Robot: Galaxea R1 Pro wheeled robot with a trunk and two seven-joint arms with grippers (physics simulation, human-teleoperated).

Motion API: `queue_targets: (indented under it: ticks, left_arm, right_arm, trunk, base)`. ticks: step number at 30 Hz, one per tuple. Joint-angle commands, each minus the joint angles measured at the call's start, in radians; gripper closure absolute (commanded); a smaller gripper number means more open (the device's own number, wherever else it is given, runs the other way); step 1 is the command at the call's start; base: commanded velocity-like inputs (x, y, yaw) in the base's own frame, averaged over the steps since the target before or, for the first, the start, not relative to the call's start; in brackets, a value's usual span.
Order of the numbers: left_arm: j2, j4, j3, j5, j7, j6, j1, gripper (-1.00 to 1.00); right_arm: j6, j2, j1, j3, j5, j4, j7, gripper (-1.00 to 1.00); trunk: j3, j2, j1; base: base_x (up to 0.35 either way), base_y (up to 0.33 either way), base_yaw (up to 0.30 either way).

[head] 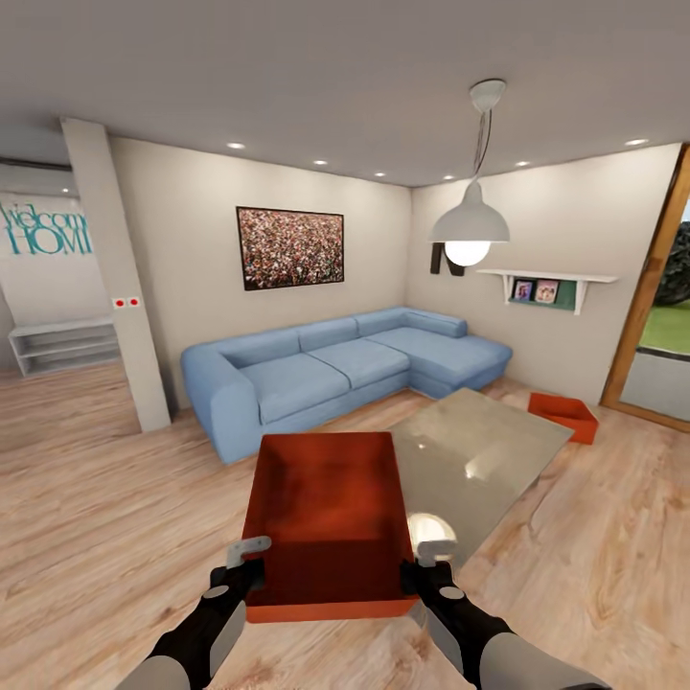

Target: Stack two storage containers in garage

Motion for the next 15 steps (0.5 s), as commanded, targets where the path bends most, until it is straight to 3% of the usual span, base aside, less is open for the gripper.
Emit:
queue_targets:
  ticks: [1,15]
  left_arm:
    - [-0.001,-0.021,0.007,-0.003,0.004,0.001,0.0,1.0]
    - [-0.001,-0.021,0.007,-0.003,0.006,0.001,0.0,1.0]
  right_arm:
    - [-0.004,0.0,0.0,-0.002,-0.01,0.005,-0.009,1.0]
    - [-0.004,-0.001,0.0,-0.002,-0.01,0.005,-0.009,1.0]
  trunk:
    - [0.0,-0.001,0.0]
    - [0.0,-0.001,0.0]
  base:
    - [0.0,0.0,0.3]
    - [0.0,0.0,0.3]
